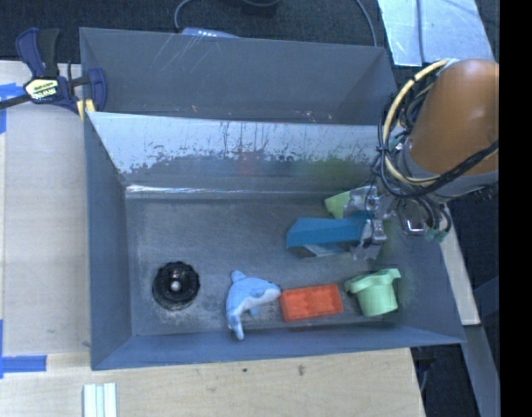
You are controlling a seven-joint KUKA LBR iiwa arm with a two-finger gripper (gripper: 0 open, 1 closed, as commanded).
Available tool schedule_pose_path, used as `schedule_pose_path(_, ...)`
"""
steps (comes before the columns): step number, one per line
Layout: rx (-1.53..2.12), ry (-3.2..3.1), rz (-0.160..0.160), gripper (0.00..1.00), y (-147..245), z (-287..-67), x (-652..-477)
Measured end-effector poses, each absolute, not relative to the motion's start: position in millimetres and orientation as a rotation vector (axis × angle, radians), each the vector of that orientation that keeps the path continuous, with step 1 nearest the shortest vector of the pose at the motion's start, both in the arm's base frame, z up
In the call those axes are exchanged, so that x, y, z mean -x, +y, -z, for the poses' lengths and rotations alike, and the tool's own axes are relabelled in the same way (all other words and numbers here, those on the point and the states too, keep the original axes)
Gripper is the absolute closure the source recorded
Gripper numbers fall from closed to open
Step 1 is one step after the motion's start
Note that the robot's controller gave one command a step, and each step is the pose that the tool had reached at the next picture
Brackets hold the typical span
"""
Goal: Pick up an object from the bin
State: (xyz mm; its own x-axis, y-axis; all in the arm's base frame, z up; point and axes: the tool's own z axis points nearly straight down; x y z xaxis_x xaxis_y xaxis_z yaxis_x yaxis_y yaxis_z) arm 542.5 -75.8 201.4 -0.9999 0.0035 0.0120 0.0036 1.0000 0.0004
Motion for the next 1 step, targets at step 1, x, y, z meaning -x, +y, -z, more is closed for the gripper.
schedule_pose_path(1,0.003,-3.138,-0.001,0.0,-75.5,-206.2,-544.0)
